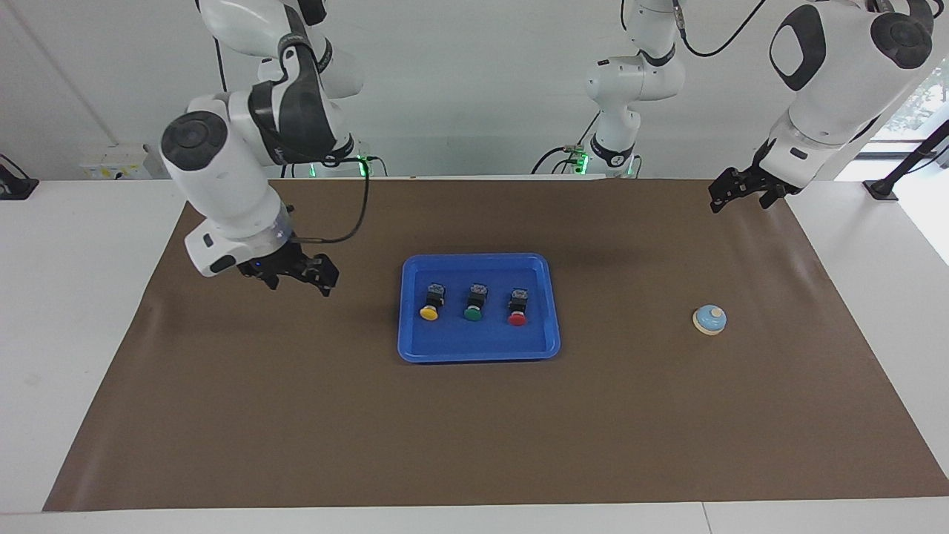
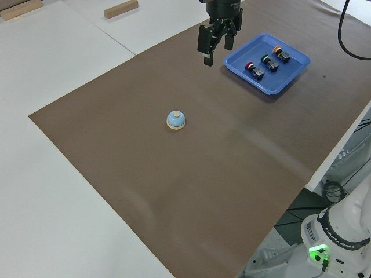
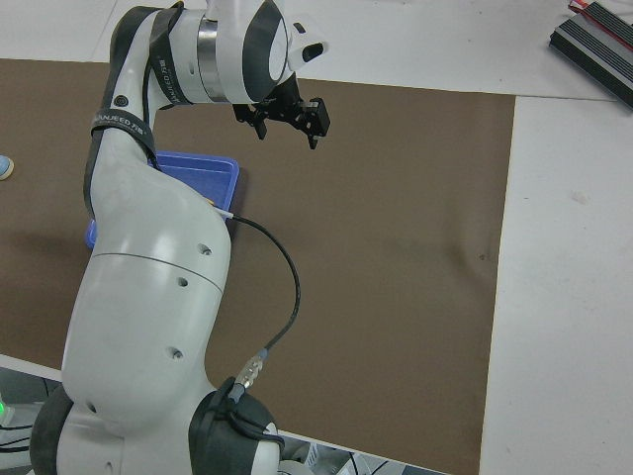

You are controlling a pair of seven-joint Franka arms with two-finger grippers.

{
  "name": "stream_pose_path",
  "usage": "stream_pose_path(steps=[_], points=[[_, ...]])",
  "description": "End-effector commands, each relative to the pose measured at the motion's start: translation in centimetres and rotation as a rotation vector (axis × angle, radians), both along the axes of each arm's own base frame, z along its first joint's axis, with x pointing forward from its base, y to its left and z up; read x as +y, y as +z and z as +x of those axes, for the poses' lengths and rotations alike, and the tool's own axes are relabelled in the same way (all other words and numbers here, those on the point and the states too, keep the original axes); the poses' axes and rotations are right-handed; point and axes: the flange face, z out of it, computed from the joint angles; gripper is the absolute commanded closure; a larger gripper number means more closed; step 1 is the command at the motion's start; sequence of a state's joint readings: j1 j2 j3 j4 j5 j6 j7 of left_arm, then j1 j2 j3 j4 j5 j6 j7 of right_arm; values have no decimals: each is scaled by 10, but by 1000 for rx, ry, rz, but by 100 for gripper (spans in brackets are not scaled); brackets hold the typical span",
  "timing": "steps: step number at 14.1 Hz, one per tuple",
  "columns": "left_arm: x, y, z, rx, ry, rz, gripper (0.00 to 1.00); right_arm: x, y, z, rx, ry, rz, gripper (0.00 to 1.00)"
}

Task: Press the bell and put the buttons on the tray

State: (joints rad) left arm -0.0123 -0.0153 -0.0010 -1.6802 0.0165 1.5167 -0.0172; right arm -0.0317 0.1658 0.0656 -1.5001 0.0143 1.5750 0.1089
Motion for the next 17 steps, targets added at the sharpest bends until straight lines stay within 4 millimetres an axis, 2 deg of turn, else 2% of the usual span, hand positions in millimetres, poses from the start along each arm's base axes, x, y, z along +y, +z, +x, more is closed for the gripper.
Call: stream_pose_path(steps=[1, 3, 6, 17], points=[[1, 7, -3, -1, 7, 15, 0, -17, 30, -56, 16, 42, 6, 0], [1, 6, -3, 0, 7, 15, 0, -23, 42, -68, 50, 36, 6, 0], [1, 6, -3, 0, 7, 15, 0, -26, 52, -72, 60, 31, 6, 0], [1, 7, -3, -1, 7, 15, 0, -31, 53, -66, 17, 31, -51, 0]])
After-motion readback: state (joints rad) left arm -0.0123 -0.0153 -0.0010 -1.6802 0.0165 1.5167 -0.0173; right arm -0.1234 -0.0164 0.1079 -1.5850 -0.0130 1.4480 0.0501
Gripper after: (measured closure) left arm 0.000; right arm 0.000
